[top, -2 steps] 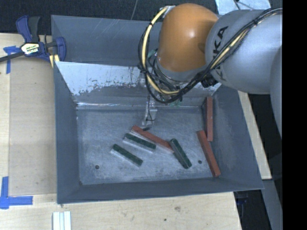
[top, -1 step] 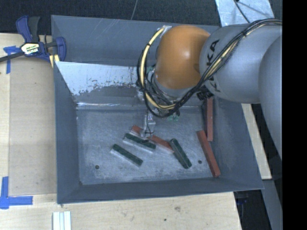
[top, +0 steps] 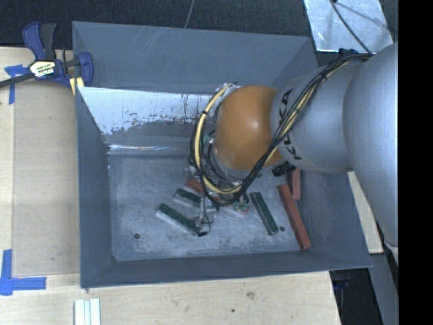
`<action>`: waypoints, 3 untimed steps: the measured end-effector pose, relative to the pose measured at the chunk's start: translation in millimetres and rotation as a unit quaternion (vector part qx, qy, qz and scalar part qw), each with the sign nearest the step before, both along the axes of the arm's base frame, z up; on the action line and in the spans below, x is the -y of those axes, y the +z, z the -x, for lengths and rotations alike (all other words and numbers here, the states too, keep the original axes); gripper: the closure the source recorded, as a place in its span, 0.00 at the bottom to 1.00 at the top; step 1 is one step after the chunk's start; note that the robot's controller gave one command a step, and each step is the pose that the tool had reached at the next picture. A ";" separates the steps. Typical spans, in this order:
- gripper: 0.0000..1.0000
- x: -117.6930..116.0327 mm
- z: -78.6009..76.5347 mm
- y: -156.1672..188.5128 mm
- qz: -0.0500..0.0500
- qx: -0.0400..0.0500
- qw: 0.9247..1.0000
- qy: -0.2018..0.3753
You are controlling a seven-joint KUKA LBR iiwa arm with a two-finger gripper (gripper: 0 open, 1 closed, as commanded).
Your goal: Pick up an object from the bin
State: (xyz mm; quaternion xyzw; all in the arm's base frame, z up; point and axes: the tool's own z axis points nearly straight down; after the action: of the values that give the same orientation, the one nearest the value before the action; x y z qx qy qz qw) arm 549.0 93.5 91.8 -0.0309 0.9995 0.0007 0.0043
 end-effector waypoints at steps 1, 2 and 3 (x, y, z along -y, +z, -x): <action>1.00 11.8 37.5 -12.4 0.000 0.001 1.000 0.015; 1.00 11.8 37.5 -12.4 0.000 0.001 1.000 0.015; 1.00 11.2 30.5 -11.4 0.001 -0.002 0.994 0.109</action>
Offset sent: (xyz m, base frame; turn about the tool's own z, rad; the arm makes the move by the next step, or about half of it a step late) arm 0.0000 0.0000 0.0000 0.0000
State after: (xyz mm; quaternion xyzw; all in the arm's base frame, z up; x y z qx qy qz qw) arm 518.5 82.2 80.3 -0.1400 0.9902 -0.0002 0.0025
